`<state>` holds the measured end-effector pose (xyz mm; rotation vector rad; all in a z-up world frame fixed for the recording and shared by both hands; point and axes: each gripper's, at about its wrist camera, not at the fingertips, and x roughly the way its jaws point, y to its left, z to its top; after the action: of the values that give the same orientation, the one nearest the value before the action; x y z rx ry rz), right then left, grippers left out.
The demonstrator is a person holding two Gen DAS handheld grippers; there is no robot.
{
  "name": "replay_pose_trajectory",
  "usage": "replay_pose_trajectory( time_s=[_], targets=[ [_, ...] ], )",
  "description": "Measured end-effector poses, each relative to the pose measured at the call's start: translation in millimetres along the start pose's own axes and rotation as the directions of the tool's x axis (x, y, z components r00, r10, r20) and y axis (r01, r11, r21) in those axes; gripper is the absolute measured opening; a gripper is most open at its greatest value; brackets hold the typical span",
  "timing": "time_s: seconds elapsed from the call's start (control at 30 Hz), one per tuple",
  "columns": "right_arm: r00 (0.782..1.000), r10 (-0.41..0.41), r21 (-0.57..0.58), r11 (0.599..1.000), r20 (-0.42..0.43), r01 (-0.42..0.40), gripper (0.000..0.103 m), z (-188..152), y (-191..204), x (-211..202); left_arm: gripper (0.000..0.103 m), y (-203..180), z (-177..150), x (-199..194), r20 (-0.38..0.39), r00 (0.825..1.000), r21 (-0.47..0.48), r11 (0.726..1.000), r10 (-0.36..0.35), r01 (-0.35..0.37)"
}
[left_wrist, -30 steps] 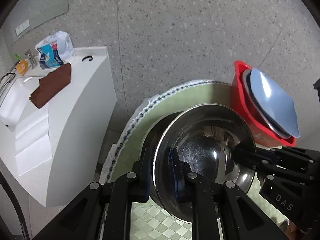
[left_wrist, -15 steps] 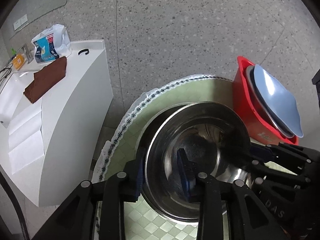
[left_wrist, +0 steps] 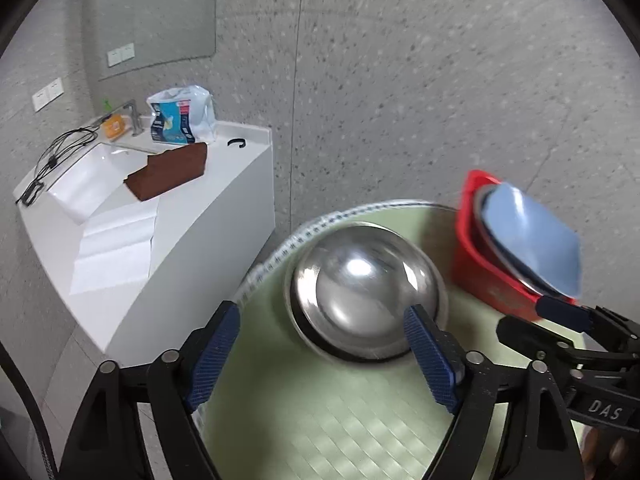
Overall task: Organize plates and bowls
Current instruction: 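Set the medium steel bowl onto the steel bowl on the table, open both, then grasp another steel bowl rim with both grippers and lift it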
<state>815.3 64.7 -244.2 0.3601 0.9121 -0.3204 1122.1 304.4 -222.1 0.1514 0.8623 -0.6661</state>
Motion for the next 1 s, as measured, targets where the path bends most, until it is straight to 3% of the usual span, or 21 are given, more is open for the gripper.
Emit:
replay_pose_trajectory(
  time_s=[0.2, 0.43, 0.53, 0.67, 0.7, 0.77, 0.83, 0.9, 0.93, 1.0],
  targets=[
    [1.000, -0.008, -0.042, 0.999, 0.020, 0.009, 0.078, -70, -37, -70, 0.087, -50, -81, -59, 0.032, 0.999, 0.001, 1.000, -0.010, 0.010],
    [0.999, -0.026, -0.038, 0.999, -0.031, 0.025, 0.078, -157, -74, -99, 0.087, -98, -184, -82, -0.039, 0.998, 0.062, 0.997, -0.047, 0.050],
    [0.997, -0.035, -0.014, 0.999, -0.067, 0.034, 0.078, -187, -84, -93, 0.084, -112, -206, -80, -0.089, 0.993, 0.074, 0.994, -0.078, 0.085],
    [0.993, -0.054, 0.034, 0.998, -0.105, 0.058, 0.077, -217, -97, -85, 0.067, -127, -222, -79, -0.141, 0.983, 0.091, 0.987, -0.120, 0.134],
    [0.992, -0.044, 0.047, 0.998, -0.120, 0.050, 0.070, -222, -100, -82, 0.062, -131, -224, -79, -0.158, 0.978, 0.098, 0.983, -0.136, 0.152],
    [0.989, -0.032, 0.060, 0.997, -0.145, 0.041, 0.053, -232, -103, -77, 0.043, -137, -228, -78, -0.195, 0.966, 0.111, 0.975, -0.169, 0.193],
    [0.986, -0.010, 0.079, 0.997, -0.166, 0.024, 0.028, -234, -105, -72, 0.036, -140, -227, -73, -0.215, 0.958, 0.126, 0.968, -0.188, 0.218],
    [0.985, 0.011, 0.096, 0.995, -0.174, 0.006, 0.014, -234, -105, -68, 0.023, -143, -225, -71, -0.241, 0.945, 0.130, 0.957, -0.222, 0.258],
    [0.984, 0.014, 0.101, 0.995, -0.176, 0.004, 0.012, -233, -105, -66, 0.014, -141, -222, -69, -0.252, 0.938, 0.128, 0.953, -0.238, 0.276],
    [0.984, 0.039, 0.117, 0.993, -0.173, -0.018, 0.009, -228, -100, -63, 0.011, -138, -217, -65, -0.263, 0.936, 0.144, 0.950, -0.235, 0.279]
  ],
)
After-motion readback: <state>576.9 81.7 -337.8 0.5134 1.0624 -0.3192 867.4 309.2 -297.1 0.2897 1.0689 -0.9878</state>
